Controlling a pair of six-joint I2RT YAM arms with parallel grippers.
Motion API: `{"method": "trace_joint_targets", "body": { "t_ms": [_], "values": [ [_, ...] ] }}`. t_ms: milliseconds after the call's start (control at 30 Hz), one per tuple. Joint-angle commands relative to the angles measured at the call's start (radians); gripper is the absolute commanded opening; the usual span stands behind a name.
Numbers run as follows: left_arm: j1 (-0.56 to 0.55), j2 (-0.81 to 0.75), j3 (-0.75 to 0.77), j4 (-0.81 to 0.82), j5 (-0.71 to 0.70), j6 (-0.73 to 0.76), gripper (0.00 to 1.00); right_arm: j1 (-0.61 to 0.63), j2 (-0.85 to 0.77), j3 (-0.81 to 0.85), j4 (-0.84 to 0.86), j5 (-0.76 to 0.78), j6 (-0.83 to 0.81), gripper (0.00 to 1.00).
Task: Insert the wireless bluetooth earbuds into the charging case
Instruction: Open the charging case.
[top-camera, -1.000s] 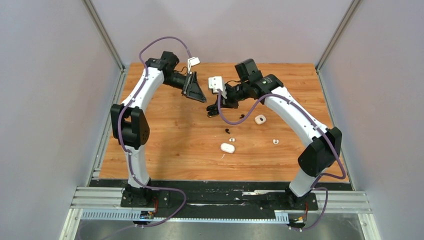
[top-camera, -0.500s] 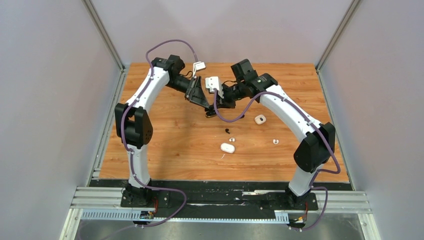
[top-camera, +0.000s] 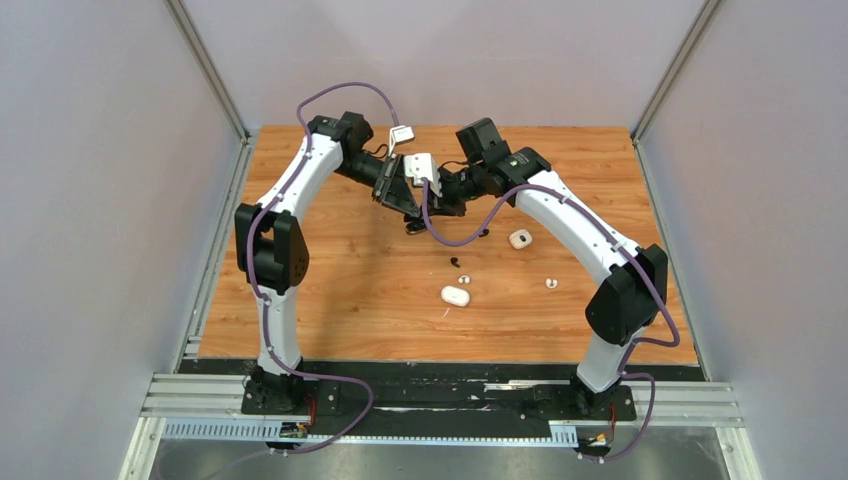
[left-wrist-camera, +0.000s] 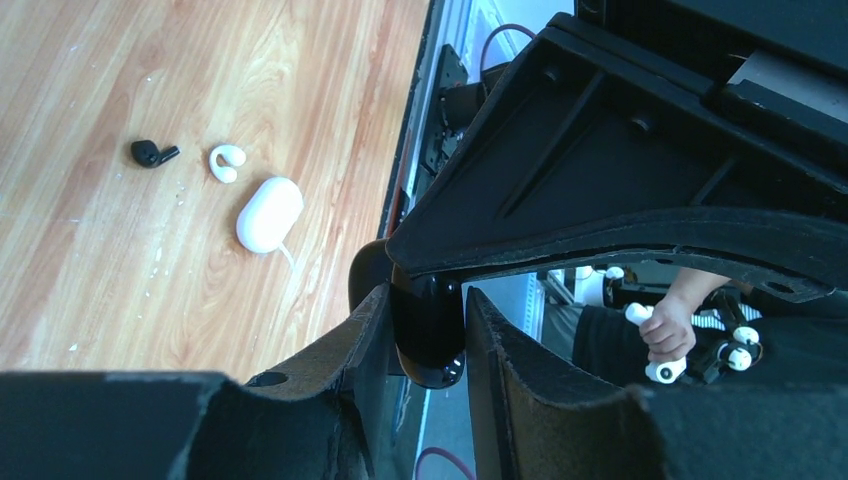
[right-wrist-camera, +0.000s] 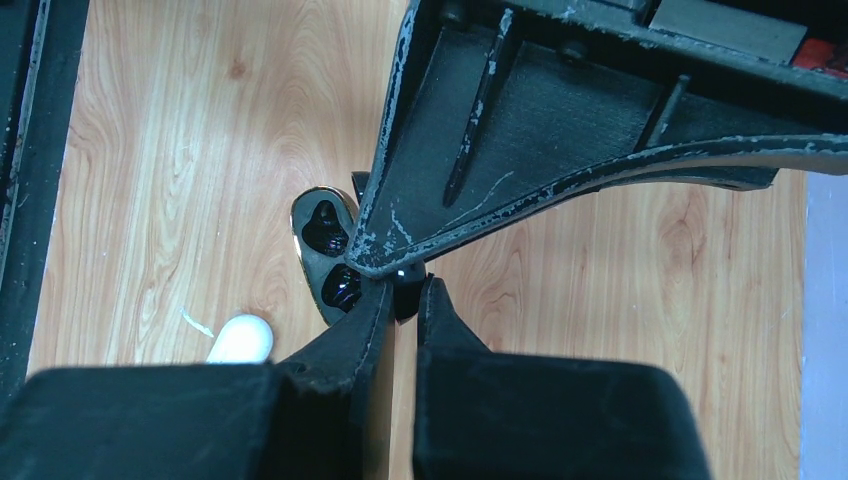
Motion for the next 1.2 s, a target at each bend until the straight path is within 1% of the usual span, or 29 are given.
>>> {"method": "trace_joint_targets", "body": {
  "t_ms": [0, 300, 367, 433, 500, 567, 600, 667, 767, 900, 1067, 1133, 1167],
  "values": [
    [-0.007, 0.002, 0.048, -0.027, 0.023, 0.018, 0.38, 0.009, 0.008, 0.046, 0.052, 0.001, 0.007, 0.00],
    [-0.007, 0.032, 0.074, -0.079, 0.027, 0.052, 0.23, 0.009, 0.006, 0.035, 0.063, 0.021, 0.012, 0.00],
    [-0.007, 0.031, 0.074, -0.079, 0.029, 0.054, 0.18, 0.009, 0.006, 0.033, 0.068, 0.022, 0.018, 0.00],
    [-0.007, 0.030, 0.075, -0.081, 0.030, 0.057, 0.05, 0.009, 0.008, 0.031, 0.074, 0.025, 0.028, 0.00],
    [-0.007, 0.031, 0.074, -0.085, 0.031, 0.064, 0.00, 0.008, 0.008, 0.031, 0.080, 0.028, 0.046, 0.05],
    [-0.007, 0.029, 0.074, -0.087, 0.031, 0.065, 0.00, 0.008, 0.003, 0.030, 0.082, 0.036, 0.064, 0.08],
    [-0.007, 0.027, 0.075, -0.088, 0.031, 0.066, 0.00, 0.009, -0.002, 0.030, 0.083, 0.041, 0.072, 0.13],
    [-0.007, 0.024, 0.076, -0.086, 0.026, 0.069, 0.00, 0.007, -0.021, 0.025, 0.083, 0.050, 0.089, 0.26],
    [-0.005, 0.019, 0.077, -0.081, 0.020, 0.069, 0.00, -0.006, -0.068, -0.003, 0.081, 0.057, 0.104, 0.37],
    [-0.004, 0.017, 0.075, -0.074, 0.017, 0.068, 0.00, -0.050, -0.141, -0.026, 0.076, 0.046, 0.185, 0.44],
    [-0.003, 0.015, 0.070, -0.069, -0.015, 0.076, 0.00, -0.136, -0.224, -0.072, 0.073, 0.021, 0.319, 0.50],
    [-0.001, 0.012, 0.063, -0.067, -0.024, 0.083, 0.00, -0.186, -0.251, -0.126, 0.073, 0.026, 0.406, 0.50],
    [0.000, 0.010, 0.056, -0.061, -0.025, 0.082, 0.00, -0.212, -0.258, -0.161, 0.073, 0.034, 0.453, 0.48]
  ]
}}
